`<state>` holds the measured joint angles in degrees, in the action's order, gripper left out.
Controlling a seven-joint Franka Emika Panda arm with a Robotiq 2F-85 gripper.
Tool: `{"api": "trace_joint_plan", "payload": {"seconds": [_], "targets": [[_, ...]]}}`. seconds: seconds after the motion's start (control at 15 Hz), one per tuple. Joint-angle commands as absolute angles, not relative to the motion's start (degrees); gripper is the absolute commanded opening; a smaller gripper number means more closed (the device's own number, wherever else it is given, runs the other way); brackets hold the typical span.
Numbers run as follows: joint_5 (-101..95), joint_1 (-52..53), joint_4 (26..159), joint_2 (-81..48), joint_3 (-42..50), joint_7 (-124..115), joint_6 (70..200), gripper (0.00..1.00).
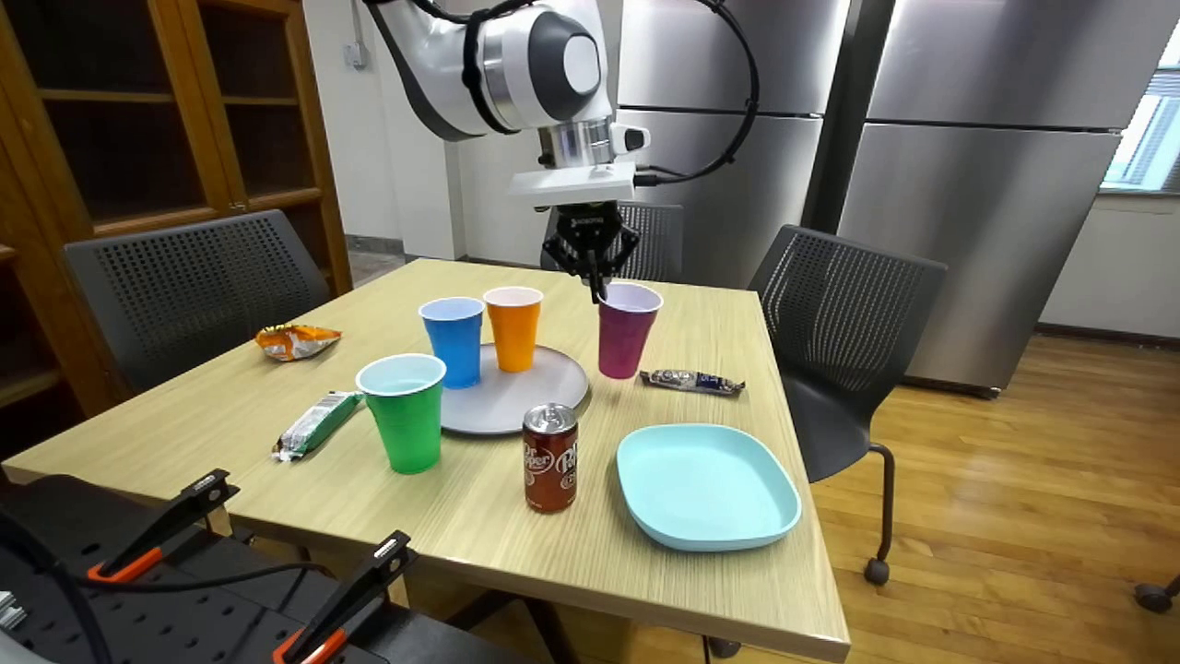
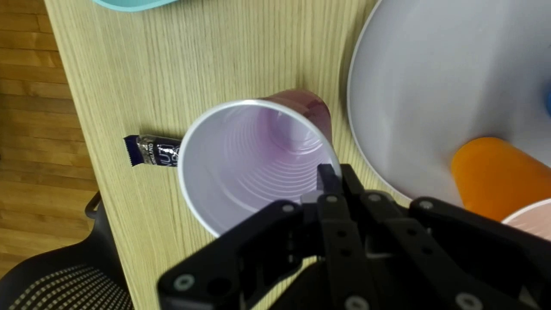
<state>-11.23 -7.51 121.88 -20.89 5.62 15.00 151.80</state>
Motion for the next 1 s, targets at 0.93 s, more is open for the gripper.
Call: {"api": "trace_joint_plan", "payload": {"seconds": [0.93], "targets": [[-10.7,-4.8,133.4,-13.6,1.5,16.0,153.9,0.01]]}}
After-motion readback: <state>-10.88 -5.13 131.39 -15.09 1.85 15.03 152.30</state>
